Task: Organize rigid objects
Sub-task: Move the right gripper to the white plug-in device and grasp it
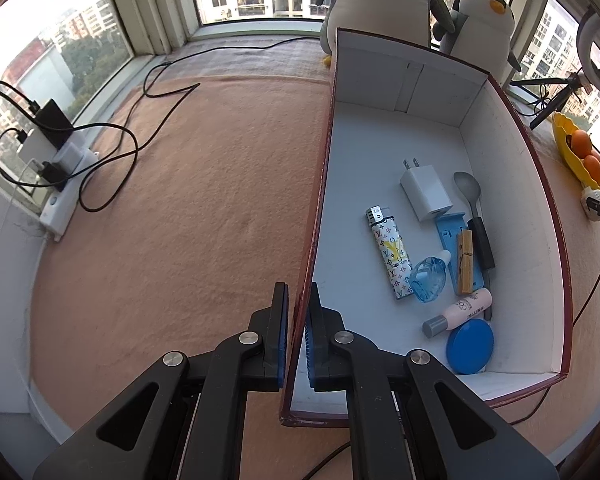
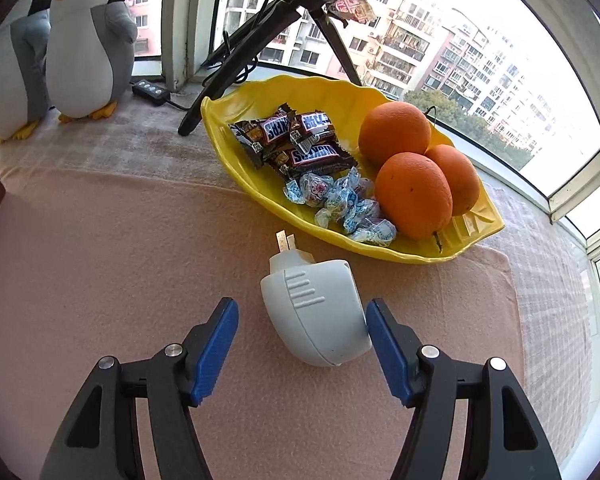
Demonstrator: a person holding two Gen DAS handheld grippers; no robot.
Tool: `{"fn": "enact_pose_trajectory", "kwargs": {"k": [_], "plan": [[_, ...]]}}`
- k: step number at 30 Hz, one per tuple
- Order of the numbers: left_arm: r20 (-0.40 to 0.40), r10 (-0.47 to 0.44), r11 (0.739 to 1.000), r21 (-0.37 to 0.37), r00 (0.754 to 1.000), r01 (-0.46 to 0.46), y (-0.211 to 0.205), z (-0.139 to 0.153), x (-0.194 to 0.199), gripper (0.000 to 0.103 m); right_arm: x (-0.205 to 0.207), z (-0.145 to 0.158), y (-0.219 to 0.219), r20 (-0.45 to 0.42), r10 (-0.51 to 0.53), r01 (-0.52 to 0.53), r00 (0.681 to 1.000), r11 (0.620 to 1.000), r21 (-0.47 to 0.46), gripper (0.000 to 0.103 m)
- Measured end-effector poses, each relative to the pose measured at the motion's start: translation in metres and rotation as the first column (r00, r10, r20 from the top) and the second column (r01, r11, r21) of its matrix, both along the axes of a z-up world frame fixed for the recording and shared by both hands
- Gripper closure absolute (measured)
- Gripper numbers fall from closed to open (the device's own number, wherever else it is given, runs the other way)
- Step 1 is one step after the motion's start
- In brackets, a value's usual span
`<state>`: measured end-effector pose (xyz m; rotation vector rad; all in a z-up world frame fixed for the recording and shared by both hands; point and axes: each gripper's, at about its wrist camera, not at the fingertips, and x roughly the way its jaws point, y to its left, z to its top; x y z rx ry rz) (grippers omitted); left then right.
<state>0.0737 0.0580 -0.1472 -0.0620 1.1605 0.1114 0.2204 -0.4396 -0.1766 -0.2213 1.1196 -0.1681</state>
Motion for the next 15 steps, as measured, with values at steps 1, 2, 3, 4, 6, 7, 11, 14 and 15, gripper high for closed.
{"fn": "enact_pose_trajectory", "kwargs": {"k": [1,2,3,4,6,7,11,14,15], "plan": [[-0.001,0.001,1.0,0.0,1.0,-0.001,0.0,0.0,0.0,0.097,0.002,-0.002,-0.001,-0.008,0.004,-0.004,1.0,1.0,-0.01,0.041],[-0.002,0.0,1.0,0.0,1.0,0.0,-0.001,0.0,0.0,0.097,0.004,-0.005,-0.001,-0.015,0.008,-0.008,1.0,1.0,-0.019,0.041],[-0.002,0.0,1.0,0.001,1.0,0.0,-0.001,0.0,0.0,0.097,0.006,-0.007,-0.002,-0.021,0.01,-0.011,1.0,1.0,-0.024,0.041],[-0.001,0.001,1.0,0.002,1.0,-0.001,-0.001,0.001,0.0,0.097,0.007,-0.009,-0.002,-0.027,0.012,-0.012,1.0,1.0,-0.027,0.041],[-0.001,0.004,1.0,0.002,1.0,-0.004,0.0,0.0,0.0,0.096,0.01,-0.013,-0.003,-0.041,0.013,-0.014,0.999,0.999,-0.033,0.041],[-0.002,0.004,1.0,0.001,1.0,-0.004,0.0,0.0,0.0,0.096,0.011,-0.015,-0.003,-0.048,0.017,-0.019,0.999,0.999,-0.032,0.041],[-0.001,0.005,1.0,0.0,1.0,-0.005,0.001,0.0,-0.001,0.093,0.012,-0.022,0.0,-0.071,0.031,-0.036,0.997,0.997,-0.071,0.05],[-0.001,0.005,1.0,0.0,1.0,-0.005,0.001,0.0,-0.001,0.093,0.011,-0.02,-0.003,-0.064,0.016,-0.019,0.998,0.999,-0.048,0.053],[-0.001,0.005,1.0,0.001,1.0,-0.005,0.001,0.0,-0.001,0.093,0.011,-0.02,-0.004,-0.062,0.011,-0.014,0.998,0.999,-0.046,0.055]]}}
